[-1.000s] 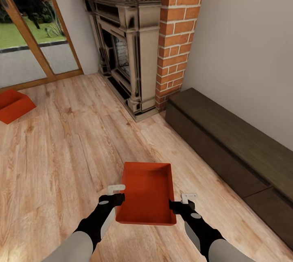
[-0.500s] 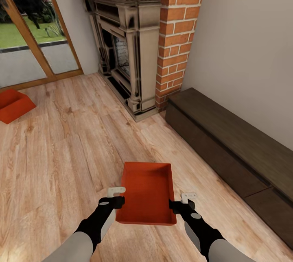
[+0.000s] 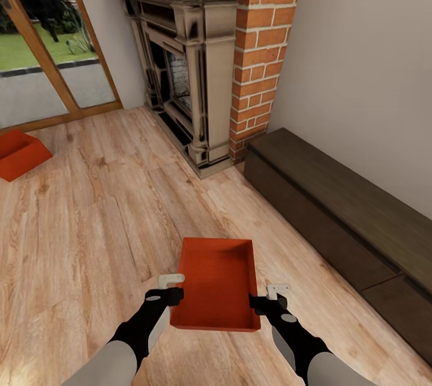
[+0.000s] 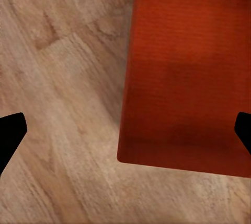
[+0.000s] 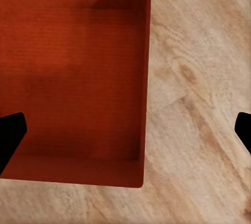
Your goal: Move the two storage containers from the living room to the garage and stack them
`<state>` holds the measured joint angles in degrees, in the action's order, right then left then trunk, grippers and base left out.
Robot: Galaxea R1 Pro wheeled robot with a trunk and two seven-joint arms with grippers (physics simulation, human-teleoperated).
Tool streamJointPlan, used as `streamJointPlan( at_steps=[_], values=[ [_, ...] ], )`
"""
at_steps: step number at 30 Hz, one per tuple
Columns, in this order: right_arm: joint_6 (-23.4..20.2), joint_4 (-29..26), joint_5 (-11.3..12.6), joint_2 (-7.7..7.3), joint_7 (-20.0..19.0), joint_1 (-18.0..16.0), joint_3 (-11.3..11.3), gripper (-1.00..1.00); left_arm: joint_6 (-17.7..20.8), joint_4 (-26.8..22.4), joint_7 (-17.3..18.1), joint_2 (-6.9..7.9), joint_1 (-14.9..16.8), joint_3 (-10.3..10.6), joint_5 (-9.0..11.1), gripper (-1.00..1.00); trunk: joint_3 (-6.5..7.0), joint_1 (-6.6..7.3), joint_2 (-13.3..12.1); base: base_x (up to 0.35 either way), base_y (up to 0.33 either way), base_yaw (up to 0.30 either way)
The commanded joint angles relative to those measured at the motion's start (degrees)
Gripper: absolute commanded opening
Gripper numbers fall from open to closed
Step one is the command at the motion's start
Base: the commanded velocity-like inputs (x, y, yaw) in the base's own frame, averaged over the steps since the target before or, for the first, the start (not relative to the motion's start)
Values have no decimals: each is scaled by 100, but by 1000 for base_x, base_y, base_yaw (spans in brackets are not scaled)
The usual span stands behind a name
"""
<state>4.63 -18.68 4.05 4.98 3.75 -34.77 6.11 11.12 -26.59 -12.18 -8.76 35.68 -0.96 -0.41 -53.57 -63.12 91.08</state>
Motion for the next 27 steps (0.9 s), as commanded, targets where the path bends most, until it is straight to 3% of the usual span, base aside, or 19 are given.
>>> streamJointPlan(
  at_steps=[1, 4, 27],
  values=[
    [20, 5, 40, -3, 38, -4, 48, 100, 27, -16, -13, -3, 0, -9, -3, 100, -4, 0, 2, 0, 0, 0],
    [20, 5, 36, -3, 38, -4, 48, 100, 24, -20, -13, -3, 0, -9, -3, 100, -4, 0, 2, 0, 0, 0],
    [11, 5, 43, -6, 38, -4, 48, 100, 13, -44, -4, 5, 0, -8, -3, 100, -416, -505, 924, 0, 0, 0]
  ],
)
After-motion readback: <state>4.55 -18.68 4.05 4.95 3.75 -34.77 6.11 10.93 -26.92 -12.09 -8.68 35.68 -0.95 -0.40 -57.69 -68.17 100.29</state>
